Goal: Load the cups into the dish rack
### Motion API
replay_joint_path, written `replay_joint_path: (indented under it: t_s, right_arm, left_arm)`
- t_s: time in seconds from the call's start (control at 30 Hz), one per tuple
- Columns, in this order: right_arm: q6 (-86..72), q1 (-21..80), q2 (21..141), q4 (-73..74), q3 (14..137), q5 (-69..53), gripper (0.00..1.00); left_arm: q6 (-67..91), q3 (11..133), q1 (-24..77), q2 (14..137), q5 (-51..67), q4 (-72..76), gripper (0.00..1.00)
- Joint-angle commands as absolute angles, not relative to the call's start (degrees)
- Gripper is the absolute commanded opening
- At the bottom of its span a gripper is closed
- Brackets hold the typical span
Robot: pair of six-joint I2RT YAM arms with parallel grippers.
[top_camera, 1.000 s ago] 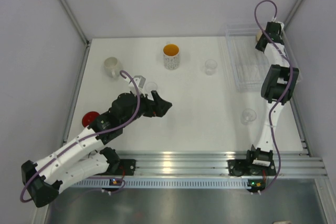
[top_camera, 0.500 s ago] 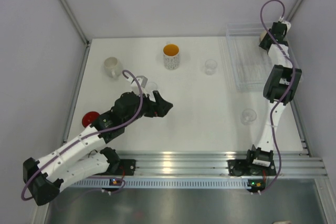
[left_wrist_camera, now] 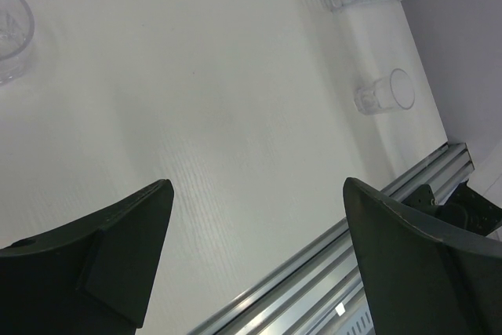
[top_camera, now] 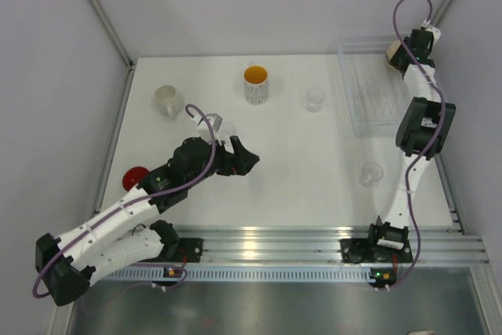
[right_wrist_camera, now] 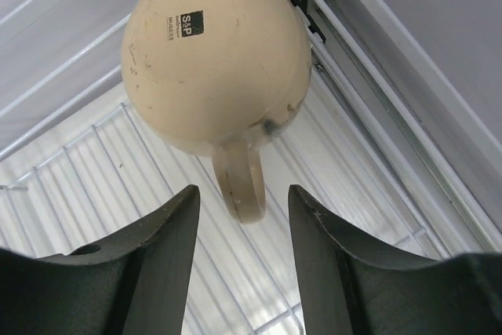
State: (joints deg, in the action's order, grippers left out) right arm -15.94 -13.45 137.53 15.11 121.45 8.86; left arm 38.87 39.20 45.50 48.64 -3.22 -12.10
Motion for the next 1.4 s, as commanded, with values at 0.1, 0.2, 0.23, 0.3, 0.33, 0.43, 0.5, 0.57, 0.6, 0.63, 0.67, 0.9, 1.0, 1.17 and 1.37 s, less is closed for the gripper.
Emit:
replay_joint_path:
  t_s: [0.1,0.2,0.23,0.3,0.33,0.43,0.5,0.57,0.6,0.63,0.67,0.9,1.0,1.17,1.37]
  right_arm:
    - [-22.58,-14.15,123.85,17.48,115.41,6.25,0.54]
    - [-23.38,-13.89,119.46,19.24,113.03,3.26,0.59]
    - [-23.38,-13.63,117.01,20.29,111.46,2.73,0.62]
    - [-23.12,-13.19,113.92,21.0,108.39,0.71,0.82]
    - [-23.2,-12.75,110.95,21.35,107.24,0.44,0.92]
    - [-23.2,-11.35,104.45,22.67,102.51,-4.13,0.99]
    - [-22.24,-9.85,100.83,22.94,99.68,-5.1,0.99]
    - [-21.36,-6.87,95.91,23.9,95.9,-6.58,0.99]
    - [-20.66,-5.72,94.41,24.34,94.67,-7.11,0.99]
    - [-20.22,-3.1,91.35,24.61,91.87,-7.55,0.99]
    - [-20.04,-1.51,89.67,24.61,90.19,-8.25,0.99]
    - [-24.07,13.17,73.58,13.91,68.49,-11.78,0.99]
    - [-24.0,18.36,69.53,12.48,61.98,-12.39,0.99]
    - [-21.72,21.71,65.31,15.29,55.55,-8.28,0.99]
    - [-19.6,21.71,58.89,15.74,49.84,-4.82,0.99]
  left_arm:
    - [37.71,41.75,45.7,47.29,-3.34,-10.81,0.95]
    - [36.83,42.97,45.7,46.5,-4.3,-12.29,0.95]
    - [36.57,43.24,45.7,46.32,-4.83,-12.74,0.95]
    - [35.78,44.29,45.7,46.23,-6.67,-14.32,0.95]
    - [35.42,44.56,45.7,46.23,-7.29,-14.67,0.95]
    - [33.67,46.04,45.7,46.23,-10.45,-16.69,0.95]
    - [32.52,47.1,45.7,46.67,-12.03,-17.57,0.95]
    - [31.38,48.51,45.62,47.02,-13.71,-18.28,0.96]
    - [31.12,49.04,45.62,47.37,-14.15,-18.46,0.96]
    - [30.68,49.48,45.62,47.72,-14.67,-18.54,0.96]
    - [30.33,50.27,45.62,47.99,-14.85,-18.54,0.96]
    - [30.94,53.52,45.53,52.03,-18.18,-19.51,0.97]
    - [32.6,56.06,45.26,54.75,-23.54,-21.96,0.98]
    - [36.38,59.5,41.5,58.09,-26.55,-29.43,0.98]
    - [40.51,59.24,27.97,57.04,-22.06,-35.14,0.98]
